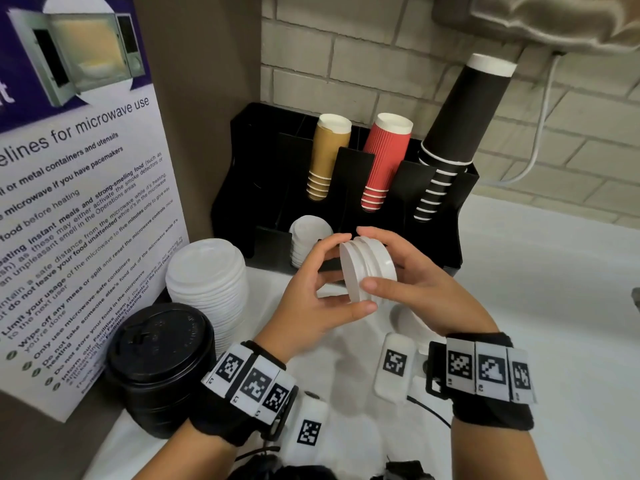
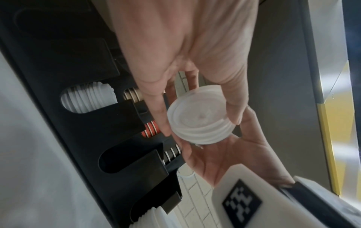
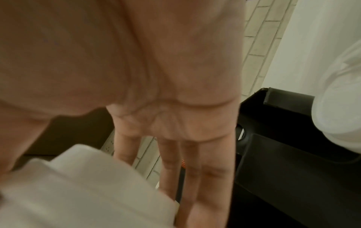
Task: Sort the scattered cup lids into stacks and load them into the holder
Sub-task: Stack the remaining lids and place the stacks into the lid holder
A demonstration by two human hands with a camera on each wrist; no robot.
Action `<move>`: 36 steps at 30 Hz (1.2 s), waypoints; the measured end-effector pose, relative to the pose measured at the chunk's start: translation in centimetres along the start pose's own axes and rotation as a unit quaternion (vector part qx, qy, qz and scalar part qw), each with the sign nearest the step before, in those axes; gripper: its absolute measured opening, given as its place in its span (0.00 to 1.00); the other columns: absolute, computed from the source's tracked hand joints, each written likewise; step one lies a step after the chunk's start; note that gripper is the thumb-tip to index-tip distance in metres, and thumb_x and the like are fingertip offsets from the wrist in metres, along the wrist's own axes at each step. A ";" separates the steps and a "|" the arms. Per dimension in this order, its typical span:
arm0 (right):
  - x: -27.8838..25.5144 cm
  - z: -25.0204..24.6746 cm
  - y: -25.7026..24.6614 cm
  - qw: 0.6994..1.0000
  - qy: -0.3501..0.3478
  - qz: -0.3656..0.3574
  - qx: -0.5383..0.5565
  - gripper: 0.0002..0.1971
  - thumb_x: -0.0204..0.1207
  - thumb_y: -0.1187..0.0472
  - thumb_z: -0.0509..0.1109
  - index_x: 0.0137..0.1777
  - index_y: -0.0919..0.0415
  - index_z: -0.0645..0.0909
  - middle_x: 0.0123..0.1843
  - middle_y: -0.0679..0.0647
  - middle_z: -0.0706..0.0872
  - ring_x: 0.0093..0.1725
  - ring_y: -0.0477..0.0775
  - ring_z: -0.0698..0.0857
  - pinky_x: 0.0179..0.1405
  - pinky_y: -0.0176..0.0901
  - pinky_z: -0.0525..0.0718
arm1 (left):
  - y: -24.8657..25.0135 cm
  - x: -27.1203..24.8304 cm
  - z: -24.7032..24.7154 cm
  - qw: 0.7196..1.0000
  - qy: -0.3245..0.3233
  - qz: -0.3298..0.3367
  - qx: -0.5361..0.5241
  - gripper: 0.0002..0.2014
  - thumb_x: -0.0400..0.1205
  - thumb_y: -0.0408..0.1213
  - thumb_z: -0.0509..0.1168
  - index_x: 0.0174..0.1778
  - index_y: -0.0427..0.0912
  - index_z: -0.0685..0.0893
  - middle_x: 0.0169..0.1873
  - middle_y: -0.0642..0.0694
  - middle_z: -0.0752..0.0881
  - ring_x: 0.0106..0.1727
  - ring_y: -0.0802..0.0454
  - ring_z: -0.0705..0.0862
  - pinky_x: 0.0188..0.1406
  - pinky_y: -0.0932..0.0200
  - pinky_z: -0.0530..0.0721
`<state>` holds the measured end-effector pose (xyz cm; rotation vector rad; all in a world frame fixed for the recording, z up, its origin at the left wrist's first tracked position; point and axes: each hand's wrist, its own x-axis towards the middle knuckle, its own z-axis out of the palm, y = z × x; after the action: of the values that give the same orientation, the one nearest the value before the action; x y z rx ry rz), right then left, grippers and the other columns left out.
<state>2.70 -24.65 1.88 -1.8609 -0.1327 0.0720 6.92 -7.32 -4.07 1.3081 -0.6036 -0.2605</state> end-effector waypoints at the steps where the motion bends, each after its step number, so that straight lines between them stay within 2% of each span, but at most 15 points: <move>1: 0.0 0.0 0.0 1.000 -0.001 -0.002 0.001 0.33 0.65 0.49 0.79 0.71 0.40 0.74 0.62 0.51 0.84 0.62 0.54 0.85 0.63 0.55 0.84 | 0.0 0.0 0.0 1.000 -0.002 0.001 0.002 0.38 0.70 0.32 0.79 0.74 0.56 0.71 0.66 0.58 0.79 0.66 0.49 0.82 0.51 0.55 0.88; 5: 0.2 0.2 0.2 1.000 0.006 -0.006 0.019 0.33 0.61 0.51 0.82 0.67 0.42 0.75 0.58 0.54 0.86 0.57 0.58 0.87 0.58 0.55 0.85 | -0.1 0.1 0.0 1.000 0.008 0.001 0.011 0.40 0.68 0.30 0.81 0.73 0.55 0.72 0.67 0.55 0.77 0.67 0.51 0.80 0.52 0.53 0.89; 7: 0.2 0.2 0.3 0.999 -0.003 -0.008 0.039 0.32 0.61 0.52 0.82 0.66 0.44 0.75 0.57 0.56 0.86 0.56 0.59 0.86 0.55 0.51 0.86 | -0.1 0.2 -0.1 1.000 0.005 -0.003 0.012 0.40 0.67 0.30 0.82 0.72 0.56 0.72 0.65 0.59 0.78 0.66 0.53 0.81 0.51 0.54 0.89; 9: 0.1 0.1 0.4 0.997 -0.010 -0.009 0.072 0.30 0.64 0.54 0.80 0.66 0.47 0.74 0.58 0.61 0.85 0.56 0.62 0.86 0.52 0.52 0.86 | -0.1 0.2 -0.1 1.000 -0.006 -0.007 0.009 0.41 0.66 0.33 0.83 0.73 0.56 0.72 0.64 0.61 0.80 0.66 0.52 0.82 0.51 0.53 0.89; 11: 0.1 0.0 0.5 0.996 -0.010 -0.004 0.094 0.28 0.65 0.54 0.79 0.65 0.48 0.73 0.58 0.63 0.84 0.54 0.63 0.86 0.50 0.55 0.85 | 0.0 0.1 -0.1 1.000 -0.006 -0.006 -0.001 0.41 0.65 0.38 0.82 0.73 0.55 0.72 0.65 0.58 0.80 0.67 0.51 0.82 0.52 0.52 0.88; 14: 0.1 -0.1 0.7 0.995 -0.010 -0.001 0.102 0.29 0.65 0.54 0.78 0.66 0.48 0.74 0.58 0.61 0.85 0.53 0.62 0.86 0.50 0.56 0.85 | 0.1 0.1 -0.1 1.000 -0.004 0.001 -0.003 0.39 0.65 0.41 0.81 0.72 0.55 0.72 0.66 0.56 0.80 0.67 0.51 0.81 0.55 0.49 0.88; 18: 0.2 -0.1 0.7 0.995 0.000 -0.004 0.098 0.32 0.62 0.56 0.81 0.67 0.52 0.75 0.57 0.62 0.87 0.55 0.62 0.87 0.53 0.52 0.84 | 0.1 0.2 -0.3 1.000 -0.007 -0.006 0.029 0.42 0.64 0.41 0.83 0.73 0.57 0.71 0.66 0.58 0.80 0.69 0.53 0.80 0.62 0.47 0.86; 21: 0.3 -0.3 0.4 0.998 0.015 -0.008 0.056 0.32 0.59 0.54 0.83 0.66 0.50 0.78 0.58 0.58 0.88 0.58 0.58 0.87 0.56 0.49 0.84 | -0.1 0.3 -0.4 0.998 -0.018 -0.018 0.052 0.46 0.66 0.37 0.84 0.77 0.58 0.68 0.69 0.57 0.78 0.69 0.55 0.79 0.62 0.50 0.86; 24: 0.3 -0.4 0.1 1.000 0.014 -0.013 0.015 0.32 0.58 0.52 0.84 0.64 0.46 0.80 0.58 0.54 0.88 0.60 0.54 0.87 0.56 0.48 0.85 | 0.0 0.4 -0.5 0.997 -0.023 -0.027 0.068 0.48 0.65 0.40 0.83 0.79 0.60 0.66 0.71 0.57 0.76 0.70 0.57 0.78 0.60 0.55 0.86; 29: 0.3 -0.3 -0.2 1.000 0.014 -0.014 -0.012 0.33 0.57 0.54 0.85 0.64 0.46 0.79 0.58 0.52 0.87 0.59 0.53 0.87 0.58 0.52 0.86 | 0.1 0.3 -0.2 0.998 -0.013 -0.034 0.054 0.51 0.63 0.42 0.82 0.81 0.58 0.64 0.73 0.53 0.75 0.72 0.55 0.77 0.63 0.50 0.86; 31: 0.7 -0.1 -0.4 0.999 0.017 -0.015 -0.028 0.31 0.60 0.58 0.85 0.64 0.46 0.79 0.58 0.51 0.87 0.59 0.52 0.87 0.57 0.51 0.86 | 0.2 0.4 -0.1 0.998 -0.001 -0.035 0.052 0.52 0.62 0.43 0.81 0.82 0.58 0.62 0.73 0.53 0.74 0.72 0.54 0.77 0.64 0.49 0.85; 33: 1.3 0.1 -0.7 0.999 0.018 -0.021 -0.043 0.29 0.63 0.64 0.84 0.63 0.47 0.79 0.56 0.49 0.87 0.56 0.50 0.87 0.54 0.47 0.87 | 0.2 0.4 -0.1 0.998 0.015 -0.035 0.043 0.53 0.62 0.43 0.80 0.82 0.59 0.59 0.74 0.54 0.74 0.73 0.57 0.76 0.66 0.51 0.84; 36: 2.8 0.1 -1.7 0.997 0.022 -0.034 -0.060 0.29 0.64 0.66 0.83 0.63 0.50 0.79 0.56 0.47 0.87 0.54 0.46 0.87 0.50 0.38 0.86 | -0.1 0.6 -0.3 0.997 0.057 -0.036 0.026 0.56 0.62 0.45 0.78 0.83 0.60 0.53 0.72 0.62 0.72 0.71 0.66 0.74 0.60 0.67 0.83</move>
<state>5.39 -23.67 3.55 -1.9751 -0.1727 -0.0247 7.62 -7.44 -4.01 1.3859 -0.4699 -0.2288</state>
